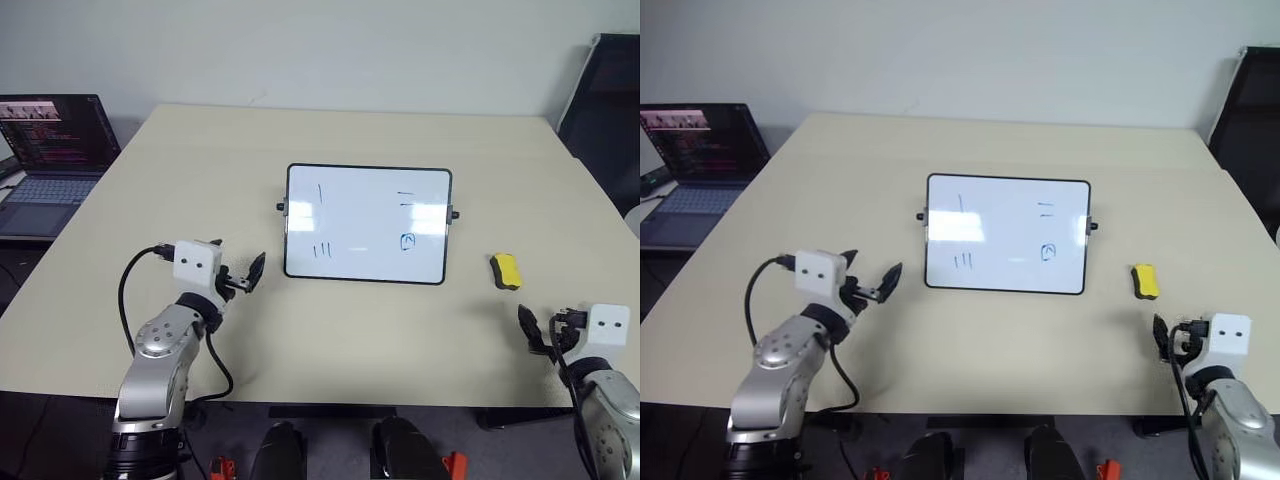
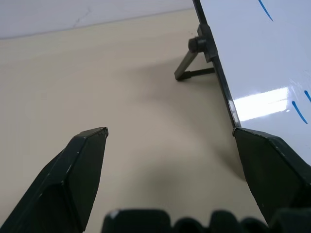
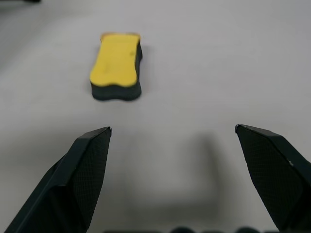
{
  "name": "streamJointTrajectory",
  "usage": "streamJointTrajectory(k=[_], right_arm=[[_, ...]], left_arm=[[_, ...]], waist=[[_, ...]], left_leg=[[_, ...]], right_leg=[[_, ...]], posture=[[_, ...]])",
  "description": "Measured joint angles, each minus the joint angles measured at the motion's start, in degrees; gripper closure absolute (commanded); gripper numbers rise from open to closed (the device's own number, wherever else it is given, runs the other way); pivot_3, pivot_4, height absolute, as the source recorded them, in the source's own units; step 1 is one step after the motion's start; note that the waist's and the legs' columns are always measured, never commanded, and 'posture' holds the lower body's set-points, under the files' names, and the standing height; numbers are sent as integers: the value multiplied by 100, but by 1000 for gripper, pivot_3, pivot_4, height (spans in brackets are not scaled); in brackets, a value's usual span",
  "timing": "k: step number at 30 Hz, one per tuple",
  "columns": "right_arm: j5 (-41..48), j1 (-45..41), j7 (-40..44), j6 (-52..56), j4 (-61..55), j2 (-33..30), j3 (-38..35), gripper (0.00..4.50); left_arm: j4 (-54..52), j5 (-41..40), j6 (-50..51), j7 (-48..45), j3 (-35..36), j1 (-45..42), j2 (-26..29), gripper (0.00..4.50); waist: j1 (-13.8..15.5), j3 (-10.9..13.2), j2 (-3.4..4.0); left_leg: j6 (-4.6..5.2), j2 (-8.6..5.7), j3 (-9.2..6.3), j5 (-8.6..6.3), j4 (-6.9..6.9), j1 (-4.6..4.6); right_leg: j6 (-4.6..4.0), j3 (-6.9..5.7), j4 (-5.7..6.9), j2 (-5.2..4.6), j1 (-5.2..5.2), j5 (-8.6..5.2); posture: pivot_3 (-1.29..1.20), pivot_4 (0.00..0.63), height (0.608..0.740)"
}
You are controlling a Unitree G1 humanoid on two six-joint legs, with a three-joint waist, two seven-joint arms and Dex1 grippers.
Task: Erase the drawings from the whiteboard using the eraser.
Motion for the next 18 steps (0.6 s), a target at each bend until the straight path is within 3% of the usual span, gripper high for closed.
streamJointTrajectory(k=[8, 18], right_arm=[[81, -532, -128, 324, -259, -54, 3, 38], [105, -639, -66, 611, -524, -96, 80, 38]], left_arm=[[260, 3, -441, -208, 26, -116, 171, 0], [-38, -812, -473, -1965, -212, -1089, 1039, 0]], waist=[[-13, 0, -1], [31, 1, -1]], left_leg=[[0, 0, 0, 0, 0, 4], [0, 0, -1, 0, -1, -8]], right_leg=[[-1, 0, 3, 1, 0, 1], [1, -2, -6, 1, -3, 0]], posture=[[0, 150, 740], [0, 150, 740]])
